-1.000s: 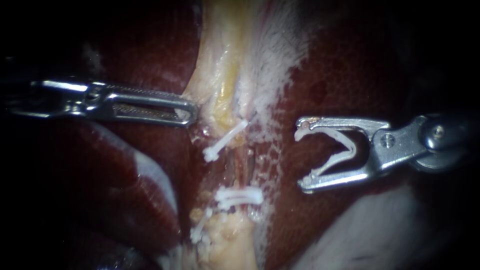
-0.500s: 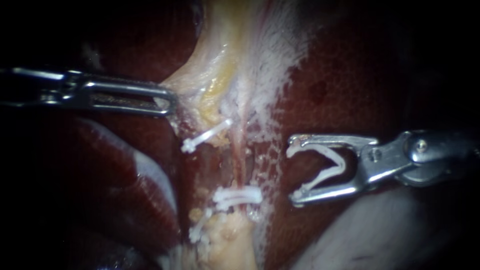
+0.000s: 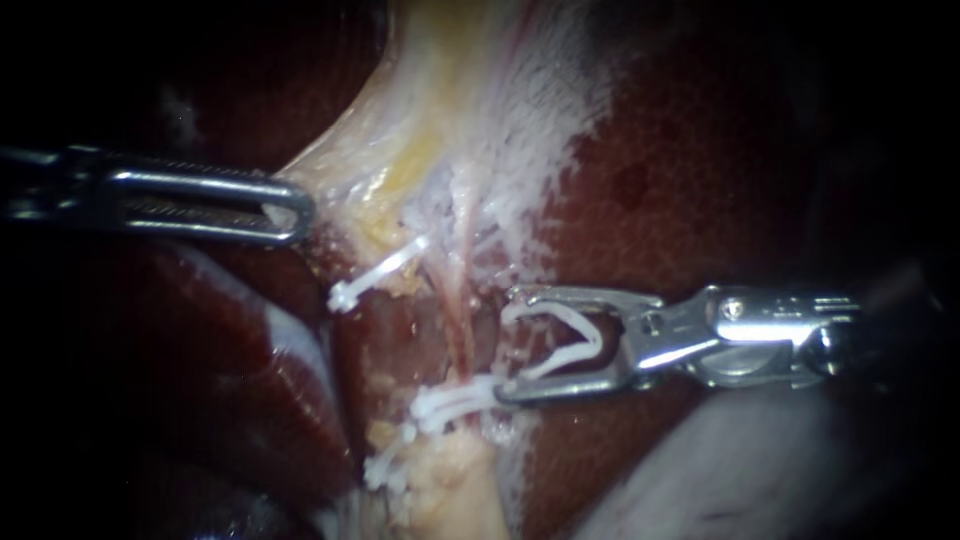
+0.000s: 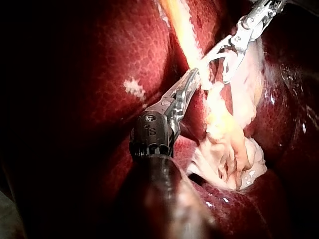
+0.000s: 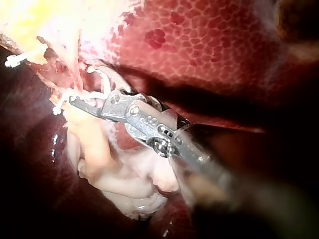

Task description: Clipping third clip right tube

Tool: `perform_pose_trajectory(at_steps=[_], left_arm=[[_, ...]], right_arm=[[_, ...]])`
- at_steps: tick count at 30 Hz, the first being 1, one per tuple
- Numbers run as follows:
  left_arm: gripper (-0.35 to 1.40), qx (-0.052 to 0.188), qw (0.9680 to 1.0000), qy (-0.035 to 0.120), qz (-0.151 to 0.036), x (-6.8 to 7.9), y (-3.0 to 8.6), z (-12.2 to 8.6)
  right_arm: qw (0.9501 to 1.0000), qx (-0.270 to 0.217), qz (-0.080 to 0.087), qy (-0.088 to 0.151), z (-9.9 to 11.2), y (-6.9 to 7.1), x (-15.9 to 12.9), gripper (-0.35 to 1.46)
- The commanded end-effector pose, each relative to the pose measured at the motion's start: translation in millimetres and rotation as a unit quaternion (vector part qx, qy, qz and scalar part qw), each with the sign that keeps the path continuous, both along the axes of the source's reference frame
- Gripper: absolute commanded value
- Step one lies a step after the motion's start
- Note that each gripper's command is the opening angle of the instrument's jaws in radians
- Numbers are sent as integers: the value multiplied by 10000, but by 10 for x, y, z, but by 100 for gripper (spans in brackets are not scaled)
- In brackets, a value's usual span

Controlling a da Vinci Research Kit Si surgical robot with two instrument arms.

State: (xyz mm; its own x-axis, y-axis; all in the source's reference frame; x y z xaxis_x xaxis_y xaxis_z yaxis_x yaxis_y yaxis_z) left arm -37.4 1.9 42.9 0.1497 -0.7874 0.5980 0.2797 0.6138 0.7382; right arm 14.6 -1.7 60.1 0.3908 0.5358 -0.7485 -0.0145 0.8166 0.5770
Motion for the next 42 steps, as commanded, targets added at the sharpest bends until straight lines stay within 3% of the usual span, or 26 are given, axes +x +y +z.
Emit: perform_pose_trajectory(at_steps=[1, 17, 24, 42], left_arm=[[-35, -36, 10000, -4, 1, -1, 0, -1], [-35, -34, 10000, -13, 13, -1, -2, -4], [-35, -34, 10000, -18, 19, 0, -1, -1], [-35, -35, 10000, -23, 27, 2, 1, 3]], right_arm=[[10000, 6, -4, -3, 0, 0, 3, 60], [9999, 73, -112, 50, 4, -1, 42, 57], [9998, 102, -171, 85, -4, -3, 45, 51], [9996, 264, -118, 39, 4, -8, 44, 40]])
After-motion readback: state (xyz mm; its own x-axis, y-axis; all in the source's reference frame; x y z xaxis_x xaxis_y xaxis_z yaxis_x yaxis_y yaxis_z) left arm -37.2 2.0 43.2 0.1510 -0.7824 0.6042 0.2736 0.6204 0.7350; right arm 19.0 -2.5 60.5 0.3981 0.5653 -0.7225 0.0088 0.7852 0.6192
